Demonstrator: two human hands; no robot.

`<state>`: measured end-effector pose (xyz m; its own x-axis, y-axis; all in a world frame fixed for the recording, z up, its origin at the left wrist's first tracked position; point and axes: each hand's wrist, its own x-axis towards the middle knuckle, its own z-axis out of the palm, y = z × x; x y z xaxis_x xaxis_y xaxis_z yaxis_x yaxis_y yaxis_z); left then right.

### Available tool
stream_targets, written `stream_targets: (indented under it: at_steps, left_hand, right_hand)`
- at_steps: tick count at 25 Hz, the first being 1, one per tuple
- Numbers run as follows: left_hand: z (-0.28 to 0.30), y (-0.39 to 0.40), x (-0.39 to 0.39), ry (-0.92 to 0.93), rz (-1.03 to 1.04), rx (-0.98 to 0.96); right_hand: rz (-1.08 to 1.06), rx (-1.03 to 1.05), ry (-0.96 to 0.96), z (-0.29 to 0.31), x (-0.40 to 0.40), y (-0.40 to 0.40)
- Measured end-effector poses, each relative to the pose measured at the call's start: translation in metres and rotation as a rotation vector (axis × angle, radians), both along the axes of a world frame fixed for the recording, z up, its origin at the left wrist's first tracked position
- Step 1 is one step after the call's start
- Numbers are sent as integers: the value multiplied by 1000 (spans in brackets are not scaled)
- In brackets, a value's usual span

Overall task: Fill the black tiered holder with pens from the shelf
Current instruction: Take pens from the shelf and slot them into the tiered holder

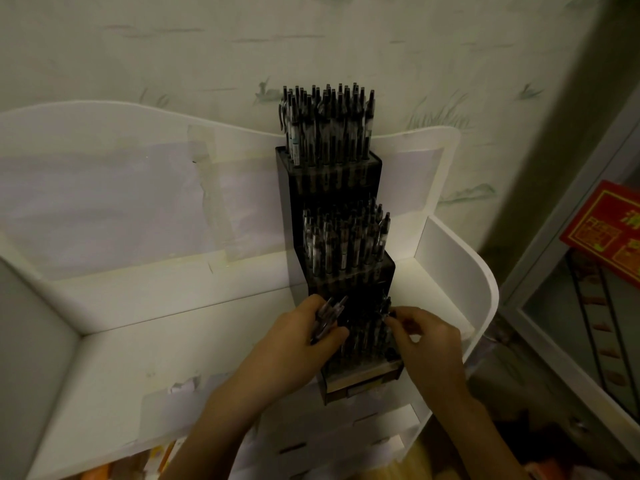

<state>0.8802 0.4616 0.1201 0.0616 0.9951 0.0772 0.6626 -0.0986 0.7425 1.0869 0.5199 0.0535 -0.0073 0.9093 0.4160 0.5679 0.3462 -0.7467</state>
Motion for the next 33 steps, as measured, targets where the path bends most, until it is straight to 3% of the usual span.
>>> stream_targets:
  at_steps: [6,9,14,24,28,33]
  left_hand:
    - [-2,-2,3,-9,-5,6]
    - [-4,-2,3,-11,4,15]
    - [-7,-4,9,-49,-10,-1]
    - [-8,-10,-13,-78,49,-91]
    - [-8,-10,-30,-52,98,-145]
    - [-12,-10,-36,-74,171,-100]
  right_hand:
    - [-68,-19,12,16,0,-8]
    - [-25,43,165,37,-9,-22]
    - [340,-287,422,63,-40,-38]
    - [311,-453,793,84,-39,-34]
    - [226,-273,723,98,-26,-30]
    - [196,-36,381,90,-29,-39]
